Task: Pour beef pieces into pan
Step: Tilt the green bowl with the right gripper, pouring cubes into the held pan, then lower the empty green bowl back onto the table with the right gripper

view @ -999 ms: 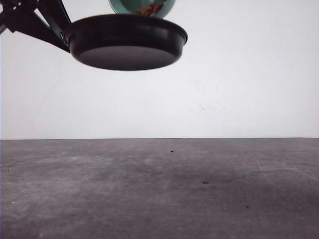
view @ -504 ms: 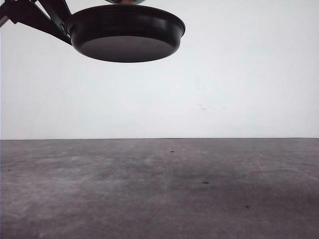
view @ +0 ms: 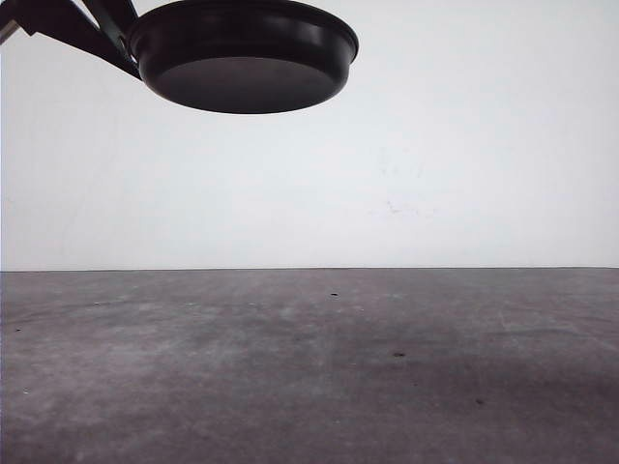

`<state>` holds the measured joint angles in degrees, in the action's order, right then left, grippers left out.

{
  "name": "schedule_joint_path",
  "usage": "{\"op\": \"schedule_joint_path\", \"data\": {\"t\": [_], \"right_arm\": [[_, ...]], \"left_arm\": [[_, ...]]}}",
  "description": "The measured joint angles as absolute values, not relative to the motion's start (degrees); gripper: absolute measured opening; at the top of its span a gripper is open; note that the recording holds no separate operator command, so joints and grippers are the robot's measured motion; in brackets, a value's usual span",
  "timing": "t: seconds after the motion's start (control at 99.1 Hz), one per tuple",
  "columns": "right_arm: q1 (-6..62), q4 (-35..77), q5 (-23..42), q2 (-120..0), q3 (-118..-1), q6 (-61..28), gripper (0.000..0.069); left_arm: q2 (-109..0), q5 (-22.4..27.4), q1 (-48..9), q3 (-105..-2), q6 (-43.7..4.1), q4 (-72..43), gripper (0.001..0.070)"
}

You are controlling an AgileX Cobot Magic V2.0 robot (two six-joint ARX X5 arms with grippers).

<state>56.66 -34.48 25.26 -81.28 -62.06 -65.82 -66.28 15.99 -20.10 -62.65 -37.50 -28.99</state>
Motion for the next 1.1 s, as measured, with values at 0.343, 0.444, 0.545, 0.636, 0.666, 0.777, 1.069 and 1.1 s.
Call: {"op": "schedule_joint_path", "data": {"t": [0.343,0.444,0.545,0.636,0.666,0.777,1.069,1.1], "right_arm": [[53.4,-42.8,21.6,-81.4,-60.0,-67.6,0.0021],[53.2,-42.7,21.6,-81.5,-60.0,-64.5,0.0021],[52.7,-40.2,23.1,-81.5,-60.0,-55.2,0.0021],[51.6,-34.8,23.5,-81.4,-60.0,-44.4,0.0021],[51.0,-32.8,23.6,-81.4,-60.0,-40.7,0.0021],[49.5,-28.7,23.6,-81.4,-60.0,-28.5,0.0021],[44.4,-18.2,8.1,-78.6,-61.9,-0.4,0.0021],[43.3,-18.0,5.5,-78.6,-62.3,2.6,0.0021]], "left_arm": [[-66.3,15.9,-20.0,-62.7,-37.5,-29.9,0.0049],[-66.3,15.8,-20.0,-62.7,-37.5,-29.9,0.0049],[-66.3,15.7,-20.0,-62.7,-37.5,-29.9,0.0049],[-66.3,15.2,-20.0,-62.6,-37.1,-29.9,0.0049],[-66.3,15.1,-20.0,-62.7,-36.9,-29.9,0.0049],[-66.3,15.1,-20.0,-62.6,-36.8,-29.9,0.0049],[-66.4,14.9,-20.0,-62.6,-35.2,-29.7,0.0049],[-66.4,14.9,-20.0,-62.6,-35.1,-29.5,0.0049]]}}
